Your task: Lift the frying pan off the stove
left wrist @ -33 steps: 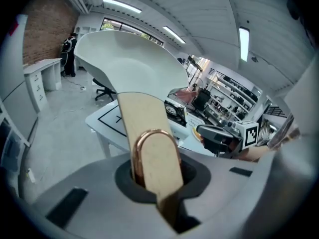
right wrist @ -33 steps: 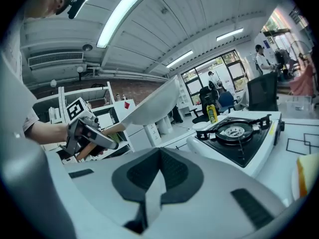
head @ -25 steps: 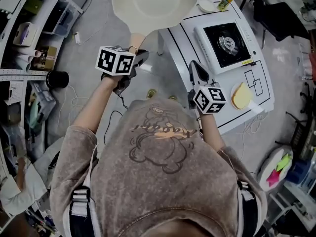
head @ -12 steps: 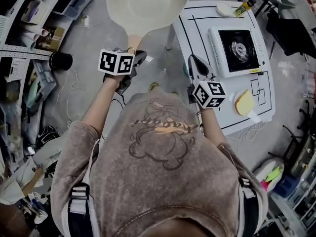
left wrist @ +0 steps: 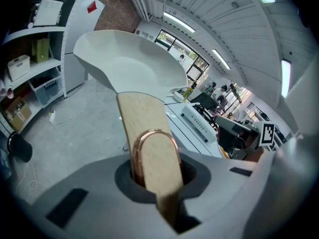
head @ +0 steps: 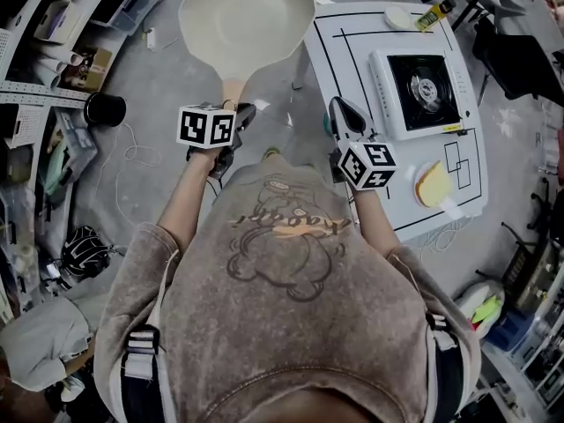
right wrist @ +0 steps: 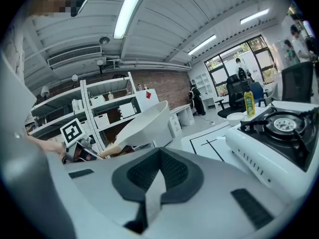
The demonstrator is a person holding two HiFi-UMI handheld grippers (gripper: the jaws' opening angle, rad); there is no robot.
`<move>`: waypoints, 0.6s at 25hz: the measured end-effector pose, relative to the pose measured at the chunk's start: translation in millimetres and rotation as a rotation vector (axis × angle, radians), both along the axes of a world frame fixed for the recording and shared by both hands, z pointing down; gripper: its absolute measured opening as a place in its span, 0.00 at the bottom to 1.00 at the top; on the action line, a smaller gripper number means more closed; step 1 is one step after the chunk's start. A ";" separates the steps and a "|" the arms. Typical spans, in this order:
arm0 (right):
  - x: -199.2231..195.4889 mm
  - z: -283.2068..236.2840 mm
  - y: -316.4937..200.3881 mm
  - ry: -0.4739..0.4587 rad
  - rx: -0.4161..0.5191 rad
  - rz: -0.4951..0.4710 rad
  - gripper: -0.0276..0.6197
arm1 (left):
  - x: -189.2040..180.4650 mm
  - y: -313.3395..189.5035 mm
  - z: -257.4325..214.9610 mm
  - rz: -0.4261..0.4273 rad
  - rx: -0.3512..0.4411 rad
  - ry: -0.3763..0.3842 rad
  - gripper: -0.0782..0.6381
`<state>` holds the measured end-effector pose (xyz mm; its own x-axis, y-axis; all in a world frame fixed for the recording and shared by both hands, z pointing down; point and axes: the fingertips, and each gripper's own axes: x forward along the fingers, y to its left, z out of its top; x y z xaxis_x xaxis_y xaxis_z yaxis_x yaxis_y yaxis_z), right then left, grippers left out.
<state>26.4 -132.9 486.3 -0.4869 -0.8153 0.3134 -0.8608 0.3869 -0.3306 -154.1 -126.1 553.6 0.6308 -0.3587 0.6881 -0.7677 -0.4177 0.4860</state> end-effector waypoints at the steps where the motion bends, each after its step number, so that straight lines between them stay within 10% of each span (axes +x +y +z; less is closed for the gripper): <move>1: -0.4 0.8 -0.7 0.000 0.000 -0.002 0.04 | 0.0 1.5 2.5 -0.003 0.000 -0.001 0.17; 15: 1.3 13.9 -1.1 0.013 -0.014 -0.013 0.04 | 3.3 17.7 26.5 -0.025 -0.055 -0.005 0.17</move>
<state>27.6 -134.0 500.2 -0.4931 -0.8043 0.3315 -0.8600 0.3932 -0.3251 -150.8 -108.4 580.1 0.6187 -0.3361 0.7101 -0.7799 -0.3713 0.5038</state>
